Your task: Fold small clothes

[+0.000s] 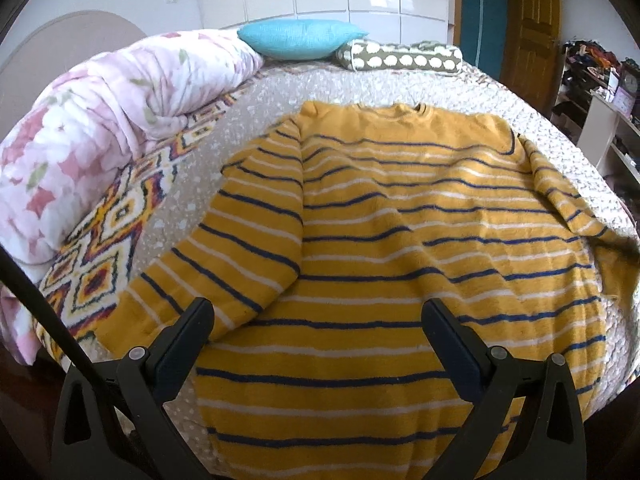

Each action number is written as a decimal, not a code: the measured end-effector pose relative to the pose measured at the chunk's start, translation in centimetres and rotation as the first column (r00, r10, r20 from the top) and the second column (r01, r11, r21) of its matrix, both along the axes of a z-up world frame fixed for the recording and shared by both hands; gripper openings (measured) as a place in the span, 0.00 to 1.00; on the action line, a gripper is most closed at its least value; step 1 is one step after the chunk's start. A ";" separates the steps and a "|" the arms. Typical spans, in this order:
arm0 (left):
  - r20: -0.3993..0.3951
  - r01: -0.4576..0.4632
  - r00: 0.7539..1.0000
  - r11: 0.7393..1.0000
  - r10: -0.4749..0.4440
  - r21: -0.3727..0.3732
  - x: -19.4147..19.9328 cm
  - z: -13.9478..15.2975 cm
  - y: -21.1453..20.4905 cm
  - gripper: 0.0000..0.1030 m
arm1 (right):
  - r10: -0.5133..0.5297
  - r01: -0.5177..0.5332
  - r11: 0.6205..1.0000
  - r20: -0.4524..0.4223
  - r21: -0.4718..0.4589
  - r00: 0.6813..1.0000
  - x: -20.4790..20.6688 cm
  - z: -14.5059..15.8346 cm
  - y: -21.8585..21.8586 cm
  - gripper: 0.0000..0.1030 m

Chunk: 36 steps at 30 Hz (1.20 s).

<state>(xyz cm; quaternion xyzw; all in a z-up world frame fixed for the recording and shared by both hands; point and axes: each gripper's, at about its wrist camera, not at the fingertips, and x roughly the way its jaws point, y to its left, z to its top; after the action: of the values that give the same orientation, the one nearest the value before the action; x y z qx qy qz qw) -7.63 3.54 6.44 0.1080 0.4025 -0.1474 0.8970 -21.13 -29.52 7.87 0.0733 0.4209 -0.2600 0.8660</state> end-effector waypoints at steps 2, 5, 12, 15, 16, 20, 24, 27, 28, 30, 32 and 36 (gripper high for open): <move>0.020 -0.012 1.000 1.000 0.012 -0.017 0.0 0.7 0.6 1.00 | -0.063 0.068 0.980 0.034 -0.185 0.997 -0.5 3.5 -0.3 0.08; 0.040 -0.046 0.998 0.999 0.047 -0.026 0.8 1.3 2.3 1.00 | -0.207 0.241 0.917 0.135 -0.318 0.969 -2.9 7.1 -1.7 0.15; 0.078 -0.211 0.974 0.977 0.211 -0.010 4.2 1.4 11.0 1.00 | -0.281 0.288 0.957 0.114 -0.049 0.953 -8.5 1.9 -3.6 0.78; 0.008 -0.266 0.963 0.959 0.268 -0.096 5.9 0.1 15.7 1.00 | -0.295 0.296 0.955 0.097 0.009 0.950 -9.5 -0.4 -3.1 0.78; -0.020 -0.276 0.961 0.953 0.276 -0.122 6.4 -0.4 16.7 1.00 | -0.295 0.292 0.955 0.095 0.047 0.951 -9.7 -1.2 -2.8 0.78; -0.182 -0.277 0.955 0.924 0.234 -0.265 8.1 -3.0 18.6 1.00 | -0.268 0.259 0.960 0.085 0.104 0.960 -9.1 -2.5 -0.9 0.78; -0.251 -0.205 0.961 0.908 0.117 -0.364 8.1 -4.3 16.7 0.72 | -0.206 0.201 0.977 0.075 0.077 0.976 -7.1 -2.3 0.8 0.78; -0.263 -0.224 0.953 0.937 0.152 -0.268 9.0 -4.7 15.7 0.07 | -0.172 0.169 0.984 0.055 0.059 0.983 -5.5 -2.4 1.7 0.78; -0.288 -0.243 0.945 0.920 0.153 -0.309 9.7 -4.6 16.5 0.06 | -0.161 0.158 0.986 0.052 0.050 0.986 -5.1 -2.3 2.1 0.77; -0.300 -0.338 0.922 0.889 0.246 -0.309 11.8 -3.5 19.0 0.06 | -0.131 0.129 0.991 0.041 0.037 0.991 -4.6 -2.1 2.6 0.77; -0.258 -0.423 0.899 0.857 0.355 -0.293 14.3 -1.5 21.9 0.06 | -0.112 0.112 0.994 0.041 0.007 0.993 -3.8 -1.8 3.1 0.77; -0.171 -0.557 0.831 0.798 0.530 -0.230 19.5 3.6 25.8 0.05 | -0.103 0.102 0.995 0.056 0.019 0.993 -3.0 -2.0 3.4 0.77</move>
<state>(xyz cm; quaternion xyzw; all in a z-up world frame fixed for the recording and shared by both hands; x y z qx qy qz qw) 11.85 29.35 10.03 -0.1427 0.4359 0.0575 0.8867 -24.16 -26.09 5.92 0.1093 0.3937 -0.2986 0.8625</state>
